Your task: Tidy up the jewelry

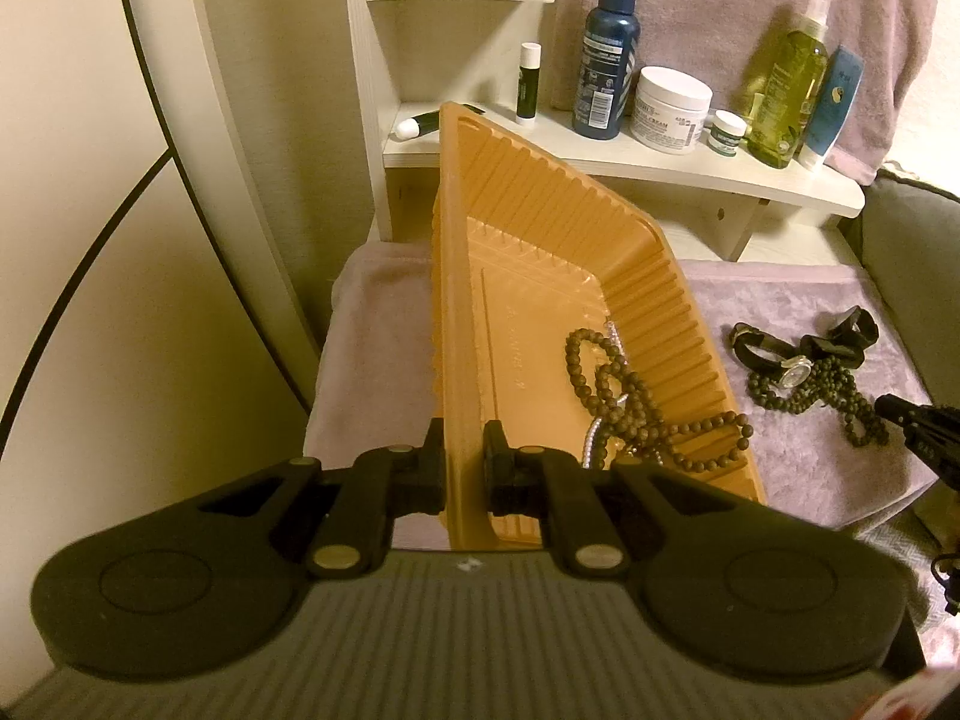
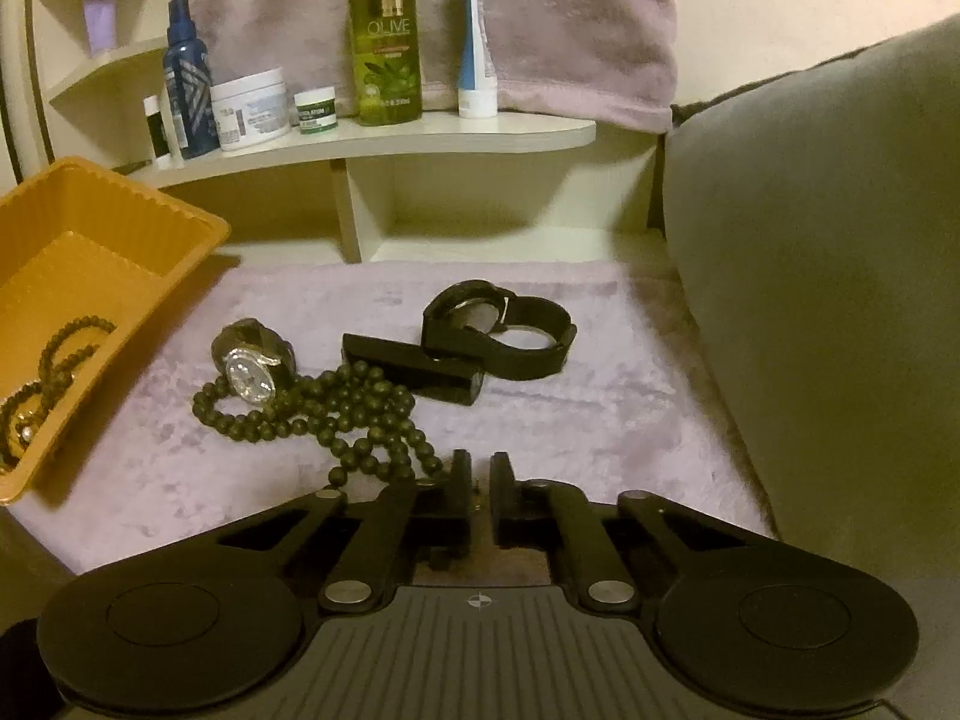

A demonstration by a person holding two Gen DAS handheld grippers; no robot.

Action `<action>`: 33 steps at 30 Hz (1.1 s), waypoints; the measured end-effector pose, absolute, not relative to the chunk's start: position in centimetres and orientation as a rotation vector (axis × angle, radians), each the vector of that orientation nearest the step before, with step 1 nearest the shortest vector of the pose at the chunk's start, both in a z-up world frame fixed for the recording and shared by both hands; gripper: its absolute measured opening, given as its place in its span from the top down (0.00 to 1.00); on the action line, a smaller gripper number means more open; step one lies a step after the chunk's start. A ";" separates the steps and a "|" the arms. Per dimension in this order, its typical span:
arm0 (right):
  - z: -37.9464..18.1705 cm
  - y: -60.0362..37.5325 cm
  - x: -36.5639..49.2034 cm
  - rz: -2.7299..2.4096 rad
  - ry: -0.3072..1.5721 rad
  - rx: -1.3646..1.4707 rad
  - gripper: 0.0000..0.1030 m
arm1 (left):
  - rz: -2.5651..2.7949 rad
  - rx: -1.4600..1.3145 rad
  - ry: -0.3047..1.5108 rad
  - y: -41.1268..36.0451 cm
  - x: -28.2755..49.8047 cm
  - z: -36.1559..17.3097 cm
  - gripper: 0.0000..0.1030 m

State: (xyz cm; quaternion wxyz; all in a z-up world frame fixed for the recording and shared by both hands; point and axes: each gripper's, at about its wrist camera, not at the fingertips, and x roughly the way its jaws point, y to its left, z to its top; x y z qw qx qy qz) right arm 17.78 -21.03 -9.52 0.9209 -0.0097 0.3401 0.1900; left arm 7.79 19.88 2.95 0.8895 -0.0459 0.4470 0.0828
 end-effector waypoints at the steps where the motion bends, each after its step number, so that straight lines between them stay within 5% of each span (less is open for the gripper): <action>1: -9.5 -21.1 17.7 0.388 0.698 -0.014 0.98 | 0.172 -0.094 0.929 19.8 7.9 3.0 0.90; 21: -8.5 -21.8 17.4 0.387 0.691 0.030 0.97 | 0.172 -0.091 0.926 19.7 7.8 3.1 0.90; 24: -8.9 -21.5 17.2 0.382 0.696 0.029 0.87 | 0.171 -0.092 0.926 19.6 7.8 3.1 0.90; 26: -9.1 -21.5 17.2 0.386 0.697 0.032 0.67 | 0.172 -0.092 0.926 19.6 7.8 3.1 0.90; 33: -9.5 -22.1 17.7 0.357 0.712 0.102 0.68 | 0.172 -0.093 0.927 19.6 7.9 3.1 0.90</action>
